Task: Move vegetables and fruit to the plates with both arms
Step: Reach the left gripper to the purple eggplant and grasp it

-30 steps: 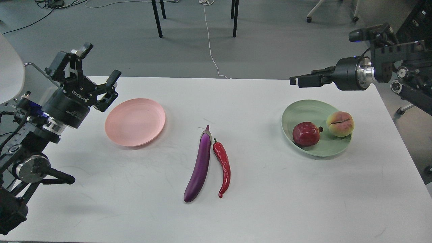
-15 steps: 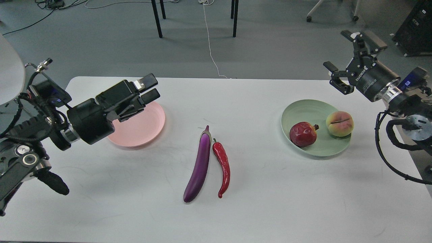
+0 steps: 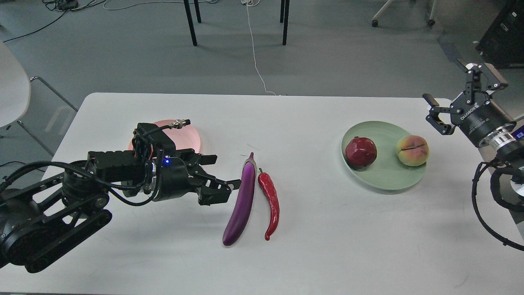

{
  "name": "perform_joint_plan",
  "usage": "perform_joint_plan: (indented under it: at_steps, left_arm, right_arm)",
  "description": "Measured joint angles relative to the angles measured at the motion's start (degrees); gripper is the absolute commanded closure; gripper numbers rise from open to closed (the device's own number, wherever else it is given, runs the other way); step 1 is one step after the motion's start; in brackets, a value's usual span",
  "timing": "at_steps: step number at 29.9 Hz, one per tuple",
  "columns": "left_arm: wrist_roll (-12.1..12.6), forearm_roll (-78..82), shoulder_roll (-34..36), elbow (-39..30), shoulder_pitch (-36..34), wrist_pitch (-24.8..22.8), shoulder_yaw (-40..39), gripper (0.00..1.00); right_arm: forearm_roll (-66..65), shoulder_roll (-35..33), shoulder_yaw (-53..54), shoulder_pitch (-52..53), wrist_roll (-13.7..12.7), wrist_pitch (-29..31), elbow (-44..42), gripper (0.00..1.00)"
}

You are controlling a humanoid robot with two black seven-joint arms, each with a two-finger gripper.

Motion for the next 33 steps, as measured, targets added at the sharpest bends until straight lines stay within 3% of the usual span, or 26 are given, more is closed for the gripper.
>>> perform_joint_plan:
  at_steps: [4, 9, 17, 33]
  left_arm:
    - [3.3, 1.5, -1.1, 2.9, -1.5, 0.0, 3.5, 0.0]
    - [4.3, 1.9, -3.1, 6.0, -5.2, 0.0, 8.5, 0.0]
    - [4.5, 1.8, -5.5, 9.8, -10.3, 0.0, 15.6, 0.0]
    - [4.6, 1.8, -12.4, 19.1, -13.8, 0.0, 21.1, 0.0]
  right_arm:
    - [0.0, 0.0, 0.0, -0.1, 0.0, 0.0, 0.0, 0.01]
    - [-0.1, 0.0, 0.2, -0.1, 0.0, 0.0, 0.0, 0.01]
    - [-0.2, 0.1, 0.2, -0.1, 0.0, 0.0, 0.1, 0.01]
    - [-0.2, -0.9, 1.0, -0.1, 0.0, 0.0, 0.0, 0.01]
